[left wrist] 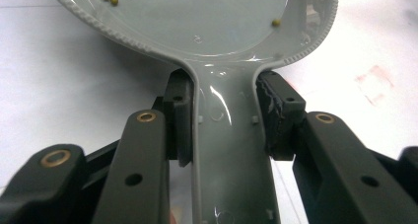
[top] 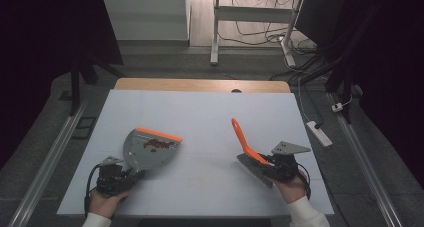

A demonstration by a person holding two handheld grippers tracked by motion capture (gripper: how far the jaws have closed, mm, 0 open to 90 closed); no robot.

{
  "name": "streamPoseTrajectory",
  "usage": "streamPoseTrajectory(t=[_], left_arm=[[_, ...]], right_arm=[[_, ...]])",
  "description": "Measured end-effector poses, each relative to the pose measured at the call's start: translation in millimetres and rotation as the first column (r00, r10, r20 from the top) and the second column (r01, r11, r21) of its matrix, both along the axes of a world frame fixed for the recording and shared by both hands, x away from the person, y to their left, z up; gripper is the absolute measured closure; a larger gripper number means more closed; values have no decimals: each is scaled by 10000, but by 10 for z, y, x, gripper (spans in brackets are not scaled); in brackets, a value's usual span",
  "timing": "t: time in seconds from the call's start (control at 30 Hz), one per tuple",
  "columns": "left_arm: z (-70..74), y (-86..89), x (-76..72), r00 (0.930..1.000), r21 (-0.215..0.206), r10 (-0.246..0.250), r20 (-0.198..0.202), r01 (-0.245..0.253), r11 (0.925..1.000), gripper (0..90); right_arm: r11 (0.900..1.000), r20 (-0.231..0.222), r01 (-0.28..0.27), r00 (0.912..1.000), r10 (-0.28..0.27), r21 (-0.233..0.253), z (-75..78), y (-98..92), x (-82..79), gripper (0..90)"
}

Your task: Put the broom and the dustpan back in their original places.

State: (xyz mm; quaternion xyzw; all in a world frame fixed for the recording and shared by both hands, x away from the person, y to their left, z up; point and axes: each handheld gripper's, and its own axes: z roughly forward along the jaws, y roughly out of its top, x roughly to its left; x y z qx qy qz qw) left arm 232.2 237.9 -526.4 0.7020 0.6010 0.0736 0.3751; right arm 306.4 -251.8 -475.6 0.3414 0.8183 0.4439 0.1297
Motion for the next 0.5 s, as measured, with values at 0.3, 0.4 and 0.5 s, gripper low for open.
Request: streamPoseTrajectory(t=[0.3,0.4,0.5], left_arm=[[-41,-27,31,9959,109,846,-308,-843,9964,611],[-50,-29,48,9938,84,1052,-354,-1050,9944,610],[-62,-34,70,9920,98,1183,-443,-1180,9930,611]], right_arm=[[9999,-79,35,10000,-36,-115,-17,-9,-11,699],[9999,-164,27,9999,-29,-125,-33,-13,-7,699],[9999,-303,41,9995,-46,-158,-58,-15,7,699]])
